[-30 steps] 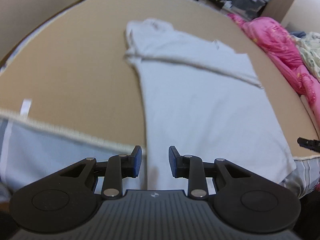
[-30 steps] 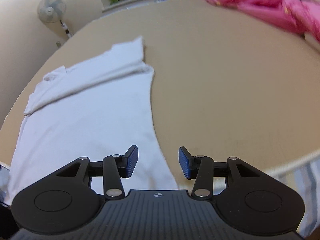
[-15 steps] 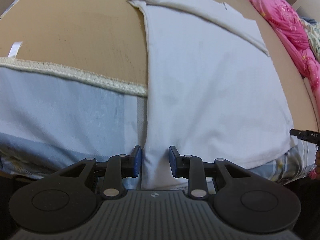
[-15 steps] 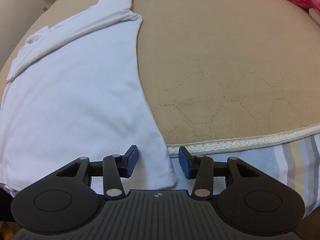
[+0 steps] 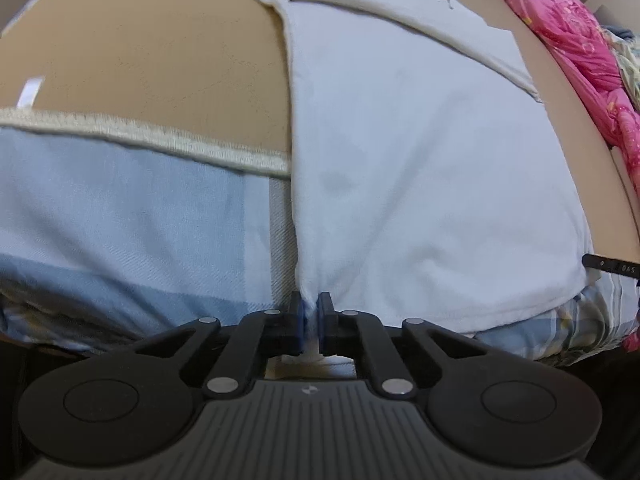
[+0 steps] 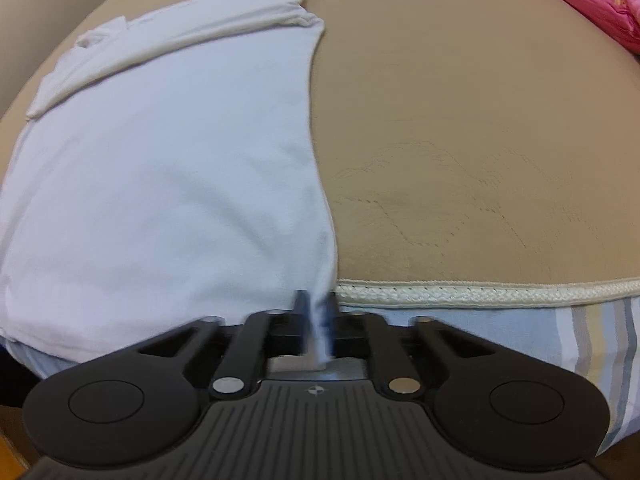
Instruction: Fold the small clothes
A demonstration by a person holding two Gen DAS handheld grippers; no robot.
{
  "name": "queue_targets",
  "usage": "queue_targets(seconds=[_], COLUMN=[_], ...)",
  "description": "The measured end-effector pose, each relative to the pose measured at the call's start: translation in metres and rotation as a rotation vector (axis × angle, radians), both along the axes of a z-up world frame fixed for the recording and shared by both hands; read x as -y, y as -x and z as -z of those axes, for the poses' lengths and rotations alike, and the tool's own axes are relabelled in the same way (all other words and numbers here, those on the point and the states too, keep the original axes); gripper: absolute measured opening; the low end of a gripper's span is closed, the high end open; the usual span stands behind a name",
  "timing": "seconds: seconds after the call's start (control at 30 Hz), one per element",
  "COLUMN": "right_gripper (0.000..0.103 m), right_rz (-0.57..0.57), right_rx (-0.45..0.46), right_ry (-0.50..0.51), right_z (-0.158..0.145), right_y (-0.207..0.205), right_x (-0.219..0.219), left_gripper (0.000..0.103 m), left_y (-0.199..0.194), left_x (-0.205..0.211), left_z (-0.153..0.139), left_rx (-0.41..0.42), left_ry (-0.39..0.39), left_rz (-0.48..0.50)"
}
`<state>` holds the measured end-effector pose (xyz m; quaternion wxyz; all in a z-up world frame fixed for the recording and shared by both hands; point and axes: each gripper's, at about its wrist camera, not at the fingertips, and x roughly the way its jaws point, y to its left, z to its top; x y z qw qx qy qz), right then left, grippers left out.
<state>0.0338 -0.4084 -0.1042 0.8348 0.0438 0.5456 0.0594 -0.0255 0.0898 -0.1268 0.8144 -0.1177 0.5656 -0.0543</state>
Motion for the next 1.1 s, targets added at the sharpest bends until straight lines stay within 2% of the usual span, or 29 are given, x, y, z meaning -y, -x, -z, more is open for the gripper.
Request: queue_targets(seconds=[0.13,0.3,0.4,0.5,0.63,0.7,0.77,0.83,0.93,1.1], right_gripper=[0.005,0.004,0.004,0.003,0.003,0.003,0.003,0.003,0.003,0.003], right_rz=[0.01,0.006,0.012,0.073,0.096,0.099,0.123,0.139,0.159,0.098], right_rx=[0.087,0.223,0.316,0.411,0.56,0.606,0.607,0.571,0.481,0.336], right_ry=[-0.102,-0.221,-0.289,-0.426,-0.556,-0.624,-0.665,-0.658,-0.612,-0.407], right_z=[-0.029,-0.076,-0.106,-0.131,-0.172,-0.183,-0.183,-0.173,-0.149,-0.101], right_y=[0.004,0.025,0.048,0.072,0.122,0.142,0.149,0.135,0.079,-0.048], right_x=[0.009,0.016,0.023,0.042,0.057,0.062,0.066,0.067,0.065,0.046], left_gripper=[0.005,0.005,0.004,0.004,0.004,0.004,0.004,0.004,0.004,0.004], left_y=[0.004,0.02,0.037,0.055,0.092,0.106,0.103,0.085,0.031,-0.086], left_x=[-0.009,-0.019,-0.029,-0.044,-0.071,-0.082,-0.088,-0.094,-0.104,-0.1], left_z=[-0.029,-0.082,-0.12,-0.156,-0.214,-0.23,-0.232,-0.218,-0.181,-0.112], left_rx=[0.1,0.237,0.342,0.42,0.54,0.576,0.565,0.53,0.452,0.313], left_ry=[0.023,0.055,0.068,0.069,0.17,0.184,0.191,0.197,0.248,0.169], left_rz=[-0.002,0.067,0.112,0.124,0.145,0.146,0.125,0.095,0.039,-0.019])
